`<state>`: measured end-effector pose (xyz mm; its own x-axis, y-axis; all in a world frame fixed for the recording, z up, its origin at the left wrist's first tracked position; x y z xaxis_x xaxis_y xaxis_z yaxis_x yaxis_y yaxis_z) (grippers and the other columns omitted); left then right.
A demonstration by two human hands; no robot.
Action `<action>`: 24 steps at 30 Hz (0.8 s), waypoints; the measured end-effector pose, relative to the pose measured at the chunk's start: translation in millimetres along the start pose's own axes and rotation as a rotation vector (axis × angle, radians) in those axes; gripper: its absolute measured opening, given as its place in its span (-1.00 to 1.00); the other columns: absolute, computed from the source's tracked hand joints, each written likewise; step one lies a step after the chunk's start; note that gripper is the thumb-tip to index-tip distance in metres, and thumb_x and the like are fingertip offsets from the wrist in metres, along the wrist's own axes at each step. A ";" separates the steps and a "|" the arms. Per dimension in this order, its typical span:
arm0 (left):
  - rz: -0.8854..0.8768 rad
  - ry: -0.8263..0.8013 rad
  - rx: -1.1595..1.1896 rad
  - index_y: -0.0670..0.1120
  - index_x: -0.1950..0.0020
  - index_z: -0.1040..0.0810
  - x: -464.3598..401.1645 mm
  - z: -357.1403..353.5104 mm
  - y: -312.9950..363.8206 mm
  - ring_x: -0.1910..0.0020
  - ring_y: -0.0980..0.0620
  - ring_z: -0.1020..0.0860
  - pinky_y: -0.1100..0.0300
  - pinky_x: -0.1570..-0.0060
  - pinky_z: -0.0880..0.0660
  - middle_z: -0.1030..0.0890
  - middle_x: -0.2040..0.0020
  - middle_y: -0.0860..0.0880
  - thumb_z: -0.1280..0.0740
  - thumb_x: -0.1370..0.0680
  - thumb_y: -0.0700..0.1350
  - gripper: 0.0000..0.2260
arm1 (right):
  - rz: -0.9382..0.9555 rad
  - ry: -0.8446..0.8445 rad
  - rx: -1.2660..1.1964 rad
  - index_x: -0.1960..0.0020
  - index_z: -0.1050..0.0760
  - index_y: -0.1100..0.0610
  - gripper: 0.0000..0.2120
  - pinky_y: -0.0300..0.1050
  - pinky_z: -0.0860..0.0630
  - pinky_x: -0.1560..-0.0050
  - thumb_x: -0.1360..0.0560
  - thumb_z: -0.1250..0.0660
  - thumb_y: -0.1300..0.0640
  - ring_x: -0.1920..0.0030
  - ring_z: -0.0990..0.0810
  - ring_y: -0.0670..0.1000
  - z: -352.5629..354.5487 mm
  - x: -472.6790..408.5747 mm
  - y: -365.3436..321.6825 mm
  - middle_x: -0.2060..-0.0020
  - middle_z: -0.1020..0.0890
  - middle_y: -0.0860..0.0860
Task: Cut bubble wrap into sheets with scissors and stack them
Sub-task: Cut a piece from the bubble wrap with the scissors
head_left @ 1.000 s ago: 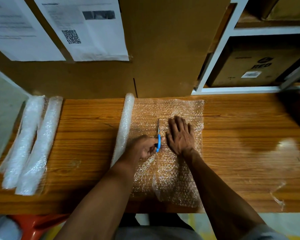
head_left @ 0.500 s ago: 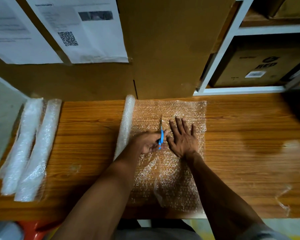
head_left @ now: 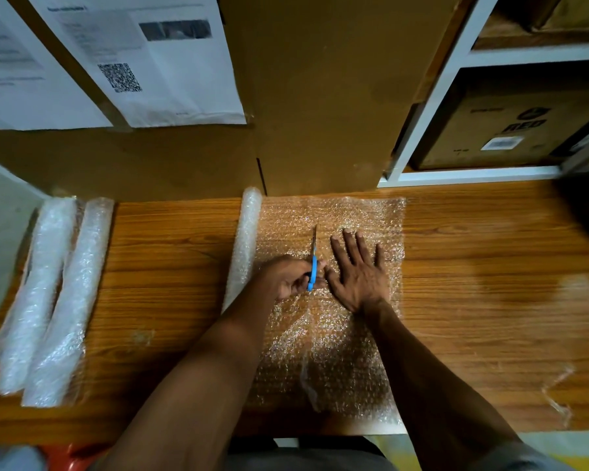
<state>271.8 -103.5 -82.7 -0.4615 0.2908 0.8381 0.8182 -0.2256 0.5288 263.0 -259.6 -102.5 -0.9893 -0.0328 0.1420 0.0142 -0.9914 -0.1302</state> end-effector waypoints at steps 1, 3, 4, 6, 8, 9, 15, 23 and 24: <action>0.006 -0.005 0.001 -0.17 -0.03 -0.60 1.0 -1.2 0.6 0.22 0.05 -0.71 0.44 0.57 -0.38 -0.70 0.08 -0.15 -0.43 -0.62 -0.09 -0.85 | -0.003 -0.006 0.004 -0.71 0.20 -0.11 -0.30 0.37 0.25 -0.61 -0.66 0.26 -0.39 -0.68 0.27 0.10 -0.3 -0.4 0.2 -0.69 0.20 0.01; 0.012 -0.012 0.005 -0.16 -0.04 -0.61 -0.7 -0.3 0.2 0.24 0.06 -0.71 0.44 0.57 -0.39 -0.69 0.08 -0.15 -0.43 -0.62 -0.08 -0.85 | -0.016 0.000 0.008 -0.71 0.14 -0.10 -0.32 0.38 0.26 -0.61 -0.67 0.23 -0.36 -0.69 0.20 0.11 1.7 -1.2 0.3 -0.70 0.14 0.01; 0.015 -0.008 0.008 -0.17 -0.06 -0.61 -1.5 1.3 -0.5 0.25 0.05 -0.71 0.43 0.57 -0.40 -0.70 0.08 -0.16 -0.43 -0.61 -0.08 -0.84 | -0.022 0.017 -0.001 -0.71 0.05 -0.08 -0.35 0.38 0.21 -0.61 -0.68 0.20 -0.32 -0.70 0.11 0.12 5.9 -2.1 -0.5 -0.70 0.05 0.01; 0.015 0.010 0.008 -0.21 -0.11 -0.61 -2.9 5.6 -2.3 0.22 0.03 -0.72 0.41 0.57 -0.43 -0.72 0.04 -0.19 -0.46 -0.59 -0.08 -0.77 | -0.024 0.095 -0.041 -0.61 -0.18 -0.01 -0.44 0.35 0.02 -0.61 -0.70 0.11 -0.21 -0.62 -0.21 0.14 22.2 -7.1 -3.4 -0.62 -0.25 0.06; 0.003 0.016 0.014 -0.24 -0.16 -0.60 -3.2 7.2 -3.4 0.20 0.02 -0.71 0.40 0.56 -0.44 -0.72 -0.01 -0.21 -0.47 -0.58 -0.08 -0.73 | -0.021 0.165 -0.095 -0.55 -0.25 0.04 -0.50 0.31 -0.11 -0.58 -0.71 0.07 -0.15 -0.52 -0.35 0.14 35.0 -19.3 -3.5 -0.53 -0.36 0.09; 0.002 0.013 0.023 -0.24 -0.16 -0.60 -2.0 7.2 -3.8 0.21 0.03 -0.71 0.40 0.55 -0.45 -0.71 -0.02 -0.22 -0.46 -0.59 -0.08 -0.74 | -0.021 0.155 -0.119 -0.60 -0.20 0.04 -0.48 0.31 -0.09 -0.60 -0.72 0.08 -0.15 -0.58 -0.28 0.15 36.5 -27.5 -3.3 -0.58 -0.30 0.11; 0.031 0.005 0.006 -0.28 -0.20 -0.60 -1.4 5.6 -8.1 0.41 0.16 -0.58 0.41 0.55 -0.46 -0.73 0.08 -0.18 -0.45 -0.59 0.00 -0.63 | 0.018 -0.058 0.002 -0.69 0.30 -0.06 -0.36 0.34 0.24 -0.63 -0.68 0.33 -0.28 -0.66 0.30 0.13 6.5 -48.7 -1.0 -0.67 0.29 0.04; -0.015 -0.052 -0.076 -0.30 -0.20 -0.60 -6.4 0.7 12.3 0.13 0.01 -0.67 0.35 0.47 -0.55 -0.73 -0.05 -0.24 -0.49 -0.35 0.31 -0.26 | 0.003 0.001 0.007 -0.71 0.22 -0.07 -0.34 0.32 0.21 -0.63 -0.69 0.25 -0.30 -0.67 0.26 0.11 7.3 -43.6 1.9 -0.69 0.20 0.04; -0.024 -0.052 -0.088 -0.30 -0.20 -0.59 -7.6 0.0 17.1 0.14 0.01 -0.69 0.35 0.44 -0.56 -0.73 -0.05 -0.24 -0.48 -0.38 0.31 -0.27 | 0.004 0.001 0.006 -0.71 0.22 -0.07 -0.34 0.32 0.20 -0.63 -0.69 0.25 -0.30 -0.68 0.26 0.11 7.3 -43.6 1.7 -0.69 0.20 0.04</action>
<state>289.3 -109.6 -80.0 -0.4601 0.3441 0.8185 0.7728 -0.2986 0.5600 307.2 -260.9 -101.7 -0.9894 -0.0362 0.1406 0.0186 -0.9920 -0.1246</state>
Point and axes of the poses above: each hand's wrist, its own x-axis away from the middle knuckle, its own z-axis out of the back of the hand, y = z × x, the point moved 8 cm from there along -x, towards the middle knuckle
